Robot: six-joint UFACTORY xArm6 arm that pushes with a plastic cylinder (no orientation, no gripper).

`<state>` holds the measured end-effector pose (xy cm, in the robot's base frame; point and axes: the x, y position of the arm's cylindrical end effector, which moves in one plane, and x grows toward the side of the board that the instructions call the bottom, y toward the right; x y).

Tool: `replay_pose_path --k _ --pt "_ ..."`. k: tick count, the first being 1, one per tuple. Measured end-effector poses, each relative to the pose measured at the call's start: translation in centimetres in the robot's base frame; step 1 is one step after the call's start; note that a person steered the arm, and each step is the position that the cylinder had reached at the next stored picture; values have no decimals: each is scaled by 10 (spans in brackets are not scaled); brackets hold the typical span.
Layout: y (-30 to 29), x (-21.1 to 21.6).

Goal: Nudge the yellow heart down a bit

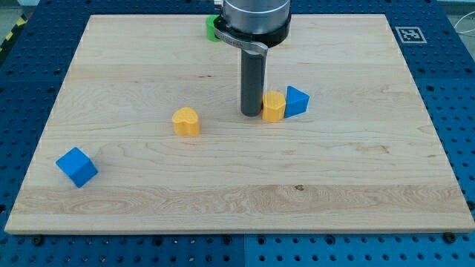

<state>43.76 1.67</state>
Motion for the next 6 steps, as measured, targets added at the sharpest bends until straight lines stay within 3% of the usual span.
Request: replay_pose_path --k 3,6 --pt "1 1" --pt "-64 1"
